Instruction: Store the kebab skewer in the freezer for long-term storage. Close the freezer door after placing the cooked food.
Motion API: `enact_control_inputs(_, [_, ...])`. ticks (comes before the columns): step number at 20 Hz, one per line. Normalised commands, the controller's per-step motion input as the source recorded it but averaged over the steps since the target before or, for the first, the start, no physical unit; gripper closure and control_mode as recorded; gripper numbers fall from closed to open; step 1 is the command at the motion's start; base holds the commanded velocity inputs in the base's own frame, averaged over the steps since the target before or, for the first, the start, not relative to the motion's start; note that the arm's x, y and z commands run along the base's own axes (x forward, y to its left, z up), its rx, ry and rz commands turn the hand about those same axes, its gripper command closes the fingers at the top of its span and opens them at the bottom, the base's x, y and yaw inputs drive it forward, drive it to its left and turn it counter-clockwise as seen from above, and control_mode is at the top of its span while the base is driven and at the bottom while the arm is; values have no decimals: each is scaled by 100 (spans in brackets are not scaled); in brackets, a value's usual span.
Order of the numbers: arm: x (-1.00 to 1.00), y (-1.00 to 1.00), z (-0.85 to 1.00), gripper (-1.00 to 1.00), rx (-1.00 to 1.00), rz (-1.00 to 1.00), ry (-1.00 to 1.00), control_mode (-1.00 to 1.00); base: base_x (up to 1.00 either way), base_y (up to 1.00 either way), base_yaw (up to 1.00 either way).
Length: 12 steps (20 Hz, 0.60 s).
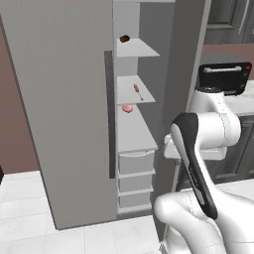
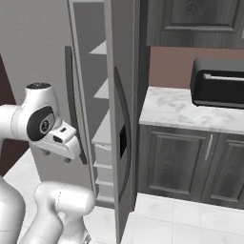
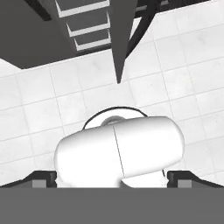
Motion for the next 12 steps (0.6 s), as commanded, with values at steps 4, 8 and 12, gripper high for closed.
enact_control_inputs(4, [-1, -84, 0, -100, 11, 8, -32, -100, 0, 0, 0])
enact_control_inputs(8, [0, -98, 1, -100, 21, 5, -20, -100, 0, 0, 0])
enact_control_inputs(12, [11, -100, 2, -100, 33, 12, -5, -100, 0, 0, 0])
